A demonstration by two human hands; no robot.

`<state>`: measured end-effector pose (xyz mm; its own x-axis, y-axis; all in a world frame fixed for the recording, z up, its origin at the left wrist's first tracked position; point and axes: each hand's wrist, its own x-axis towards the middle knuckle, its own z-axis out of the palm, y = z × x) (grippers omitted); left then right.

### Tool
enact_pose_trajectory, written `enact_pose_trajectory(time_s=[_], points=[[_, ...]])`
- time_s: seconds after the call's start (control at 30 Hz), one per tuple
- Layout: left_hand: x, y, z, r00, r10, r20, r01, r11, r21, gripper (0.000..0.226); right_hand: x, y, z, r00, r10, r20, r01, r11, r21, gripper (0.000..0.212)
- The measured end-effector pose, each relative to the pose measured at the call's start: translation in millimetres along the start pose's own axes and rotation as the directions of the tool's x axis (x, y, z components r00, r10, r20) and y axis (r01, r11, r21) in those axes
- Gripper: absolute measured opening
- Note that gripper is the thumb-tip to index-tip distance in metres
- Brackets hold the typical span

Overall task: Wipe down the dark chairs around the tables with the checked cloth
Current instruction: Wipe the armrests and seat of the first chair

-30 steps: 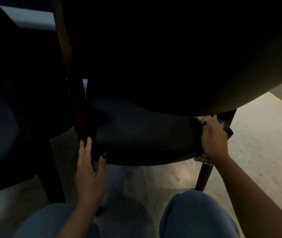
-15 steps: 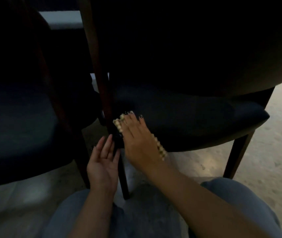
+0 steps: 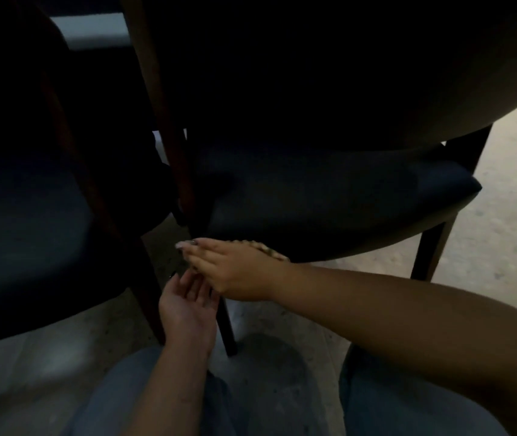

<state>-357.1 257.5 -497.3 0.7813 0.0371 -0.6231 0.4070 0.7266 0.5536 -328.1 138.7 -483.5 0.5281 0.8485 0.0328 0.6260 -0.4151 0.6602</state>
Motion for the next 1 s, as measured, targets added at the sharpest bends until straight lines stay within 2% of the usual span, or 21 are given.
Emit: enact_pose_trajectory(time_s=[0.07, 0.17, 0.3, 0.33, 0.37, 0.4, 0.43, 0.5, 0.57, 0.6, 0.67, 0.7, 0.73, 0.83, 0.9, 0.93, 1.0], points=[[1.1, -3.4, 0.0, 0.999, -0.007, -0.047, 0.007, 1.000, 0.003, 0.035, 1.6, 0.9, -2.1, 0.998, -0.010, 0.067, 0.013, 0.999, -0.039, 0.044], [0.3, -7.3, 0.9, 0.997, -0.058, -0.049, 0.061, 0.997, 0.055, 0.041, -35.6, 12.4, 1.6, 0.999, -0.033, 0.011, 0.033, 0.999, -0.008, 0.055], [-2.4, -9.3, 7.6, 0.990, -0.136, 0.024, 0.134, 0.988, 0.073, 0.041, -120.8, 33.6, 2.5, 0.990, -0.140, 0.020, 0.140, 0.990, -0.021, 0.042], [-2.5, -10.5, 10.0, 0.987, -0.153, 0.052, 0.149, 0.986, 0.072, 0.044, -141.5, 37.9, 0.3, 0.994, -0.107, 0.028, 0.107, 0.994, 0.006, 0.041], [-2.6, -12.2, 12.9, 0.982, -0.171, 0.083, 0.166, 0.984, 0.068, 0.046, -160.3, 41.4, -3.3, 0.999, -0.015, 0.041, 0.012, 0.998, 0.057, 0.043], [-2.9, -14.0, 16.1, 0.975, -0.188, 0.121, 0.182, 0.981, 0.059, 0.044, -177.9, 42.8, -7.6, 0.988, 0.139, 0.062, -0.146, 0.981, 0.130, 0.046], [-3.1, -16.1, 19.6, 0.966, -0.204, 0.161, 0.200, 0.979, 0.042, 0.038, -192.5, 42.7, -12.3, 0.943, 0.316, 0.104, -0.332, 0.918, 0.218, 0.049], [-1.8, -20.0, 24.2, 0.952, -0.213, 0.221, 0.228, 0.973, -0.042, 0.026, -210.2, 40.5, -18.3, 0.795, 0.588, 0.146, -0.603, 0.741, 0.297, 0.056], [-0.7, -23.4, 26.3, 0.944, -0.198, 0.263, 0.232, 0.967, -0.106, 0.023, -216.5, 38.5, -15.2, 0.631, 0.760, 0.158, -0.754, 0.552, 0.357, 0.059], [-0.8, -24.9, 27.2, 0.938, -0.188, 0.290, 0.231, 0.966, -0.120, 0.026, -217.8, 39.0, -11.9, 0.507, 0.841, 0.188, -0.824, 0.409, 0.393, 0.059], [-2.7, -28.5, 29.6, 0.926, -0.160, 0.342, 0.212, 0.970, -0.122, 0.049, -218.6, 42.4, -4.9, 0.192, 0.944, 0.270, -0.888, 0.050, 0.457, 0.059], [-3.5, -31.1, 30.8, 0.926, -0.144, 0.348, 0.185, 0.979, -0.086, 0.060, -220.2, 47.0, -2.1, 0.066, 0.955, 0.290, -0.878, -0.083, 0.471, 0.057], [-4.3, -34.0, 32.5, 0.931, -0.130, 0.341, 0.152, 0.987, -0.041, 0.064, -225.0, 52.9, 2.1, -0.018, 0.958, 0.286, -0.863, -0.159, 0.480, 0.054], [-3.5, -43.3, 36.1, 0.959, -0.062, 0.276, 0.030, 0.993, 0.118, 0.047, -244.8, 78.9, 10.3, -0.217, 0.921, 0.325, -0.830, -0.349, 0.435, 0.046], [-3.8, -46.9, 36.8, 0.967, -0.024, 0.255, -0.017, 0.987, 0.160, 0.033, -261.9, 96.5, 14.8, -0.366, 0.853, 0.372, -0.781, -0.499, 0.377, 0.044], [-5.0, -47.1, 37.5, 0.968, -0.020, 0.248, -0.024, 0.985, 0.171, 0.027, -269.3, 103.0, 16.4, -0.427, 0.812, 0.398, -0.745, -0.565, 0.353, 0.041], [-5.1, -46.5, 38.2, 0.968, -0.016, 0.250, -0.032, 0.982, 0.186, 0.022, -276.8, 111.0, 16.8, -0.500, 0.742, 0.446, -0.648, -0.663, 0.375, 0.032]])
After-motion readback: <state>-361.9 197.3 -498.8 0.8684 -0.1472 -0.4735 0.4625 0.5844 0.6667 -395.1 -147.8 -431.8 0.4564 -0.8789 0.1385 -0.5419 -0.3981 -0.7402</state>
